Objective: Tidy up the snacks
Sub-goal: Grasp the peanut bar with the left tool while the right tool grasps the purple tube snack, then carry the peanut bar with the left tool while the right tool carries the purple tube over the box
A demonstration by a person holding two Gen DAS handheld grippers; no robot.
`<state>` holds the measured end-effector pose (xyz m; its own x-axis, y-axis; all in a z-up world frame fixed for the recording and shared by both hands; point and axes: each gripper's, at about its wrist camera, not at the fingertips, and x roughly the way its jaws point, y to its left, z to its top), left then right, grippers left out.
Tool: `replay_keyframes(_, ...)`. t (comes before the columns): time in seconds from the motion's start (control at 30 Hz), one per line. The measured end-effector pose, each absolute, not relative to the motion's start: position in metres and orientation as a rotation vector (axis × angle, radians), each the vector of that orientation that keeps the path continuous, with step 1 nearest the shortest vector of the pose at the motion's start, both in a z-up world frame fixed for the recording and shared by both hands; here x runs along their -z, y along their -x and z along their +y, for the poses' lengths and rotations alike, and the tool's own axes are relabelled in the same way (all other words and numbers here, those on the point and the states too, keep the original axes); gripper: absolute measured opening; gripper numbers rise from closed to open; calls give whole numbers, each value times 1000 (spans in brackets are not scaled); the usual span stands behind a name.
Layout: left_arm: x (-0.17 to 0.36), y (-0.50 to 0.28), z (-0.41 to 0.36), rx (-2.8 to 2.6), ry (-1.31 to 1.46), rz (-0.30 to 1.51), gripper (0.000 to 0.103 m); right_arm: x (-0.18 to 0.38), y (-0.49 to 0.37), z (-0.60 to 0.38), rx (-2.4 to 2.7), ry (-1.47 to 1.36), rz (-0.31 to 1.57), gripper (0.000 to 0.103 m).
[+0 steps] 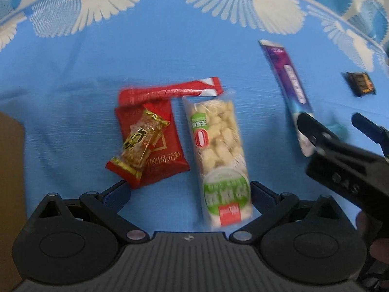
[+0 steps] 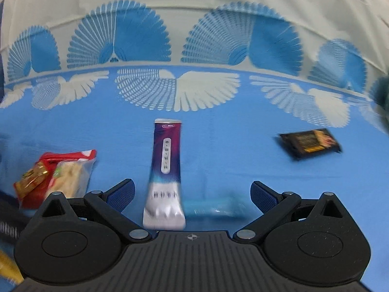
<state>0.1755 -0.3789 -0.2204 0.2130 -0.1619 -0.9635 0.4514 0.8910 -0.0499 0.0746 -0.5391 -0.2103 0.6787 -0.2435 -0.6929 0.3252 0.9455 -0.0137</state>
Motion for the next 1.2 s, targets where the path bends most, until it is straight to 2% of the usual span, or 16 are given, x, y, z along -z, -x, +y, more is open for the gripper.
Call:
replay_keyframes(0.1,223,-180,-386,416,-300,1246,103,230,-100,-542,307,-121,836,101)
replay_keyframes(0.2,224,-183,-387,416,-306,1242,103,235,-105,-540,308,-95,789,102)
replay_keyframes(0.27,220,-182,-384,417,-285,1233,93,233,-103,-538,281,-92,774,94)
replay_keyframes(0.3,216,-181,-382,419,-275,1217,87,230,-101,-535,256,-77,759,72)
replay_keyframes(0.33,213,-179,-380,441,-261,1219,55,226,-99,-532,232,-60,754,42)
replay_keyframes(0.37,209,-177,-379,448,-272,1209,46,223,-97,-528,220,-47,765,31)
replay_keyframes(0.4,205,-174,-377,456,-277,1206,41,221,-96,-525,224,-36,780,28)
replay_keyframes(0.43,201,-173,-373,463,-255,1219,40,219,-95,-522,229,-32,784,24)
replay_keyframes(0.87,93,-128,-289,601,-85,1139,40,107,5,-488,382,-179,497,23)
replay_keyframes(1.2,1,-47,-194,652,-57,1000,40,50,112,-391,332,-291,449,23)
